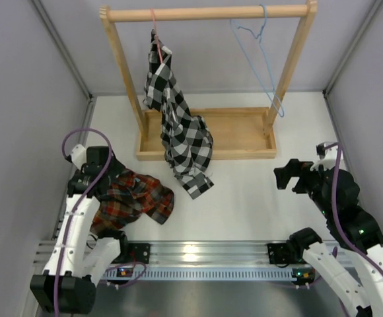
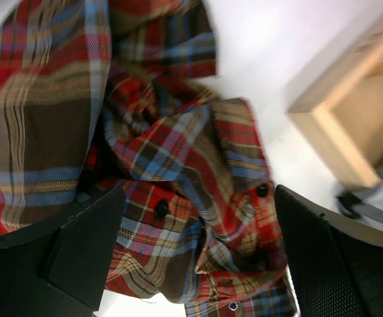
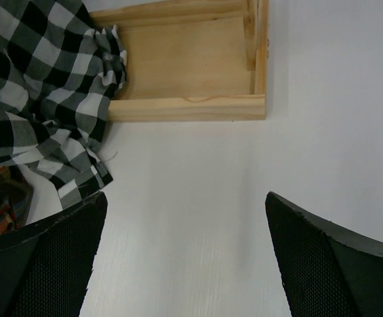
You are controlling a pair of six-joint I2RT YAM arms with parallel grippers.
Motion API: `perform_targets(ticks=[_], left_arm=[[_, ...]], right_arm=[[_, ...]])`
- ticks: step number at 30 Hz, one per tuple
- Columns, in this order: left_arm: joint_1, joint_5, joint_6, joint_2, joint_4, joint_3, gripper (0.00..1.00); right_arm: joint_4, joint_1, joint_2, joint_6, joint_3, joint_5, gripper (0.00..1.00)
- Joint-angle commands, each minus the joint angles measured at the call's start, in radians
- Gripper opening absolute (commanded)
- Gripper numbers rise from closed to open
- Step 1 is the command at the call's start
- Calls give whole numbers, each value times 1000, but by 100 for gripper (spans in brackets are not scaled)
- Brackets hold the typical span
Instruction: Place the shirt on the hanger
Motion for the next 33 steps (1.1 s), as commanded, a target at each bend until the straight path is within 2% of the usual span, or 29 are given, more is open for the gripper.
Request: perform_targets(ticks=[1, 5, 6, 7, 8, 9, 11, 12, 14, 15, 16, 18, 19, 22, 24, 26, 29, 32, 33], left_arm=[[-1, -70, -168, 55, -50, -52, 98], [-3, -25, -233, 99, -5, -161, 97], [-3, 27, -219, 124, 25, -207, 94], [-3, 64, -201, 138, 60, -227, 85], [-3, 108, -178, 150, 94, -241, 64], [-3, 204, -134, 170, 141, -247, 1], [-4, 303, -103, 171, 161, -230, 0], [-7, 397, -75, 162, 160, -217, 0], [-38, 487, -61, 80, 161, -175, 0], [-59, 519, -63, 32, 166, -163, 0], [-113, 564, -73, -81, 177, -140, 0], [-174, 570, -124, -201, 180, -118, 0], [-226, 578, -138, -311, 178, -108, 0], [-253, 657, -175, -440, 206, -85, 0], [-251, 836, -161, -471, 272, -57, 0], [-250, 1029, -103, -412, 296, 16, 0], [-250, 1226, -18, -317, 295, 107, 0], [-250, 1279, 14, -283, 293, 214, 0], [-248, 1285, 20, -275, 295, 245, 0]], right_arm=[[32, 16, -3, 19, -6, -41, 99], [40, 17, -6, 21, -23, -67, 99], [46, 16, -6, 21, -26, -77, 100], [52, 16, -4, 21, -32, -82, 99], [54, 16, -3, 19, -38, -82, 99], [57, 17, 2, 19, -38, -88, 99], [57, 16, 11, 18, -35, -93, 100], [57, 17, 11, 16, -34, -100, 100], [57, 16, 12, 16, -31, -107, 99], [58, 16, 9, 16, -31, -108, 100], [58, 17, 11, 16, -32, -108, 99], [60, 16, 9, 15, -34, -102, 100], [61, 17, 9, 13, -28, -97, 100], [60, 17, 25, 7, -2, -65, 99], [60, 16, 54, 5, 18, -44, 100], [63, 16, 98, 2, 57, -50, 100], [84, 16, 144, -2, 106, -151, 99], [153, 16, 152, -18, 100, -413, 99], [207, 16, 154, -15, 92, -590, 99]])
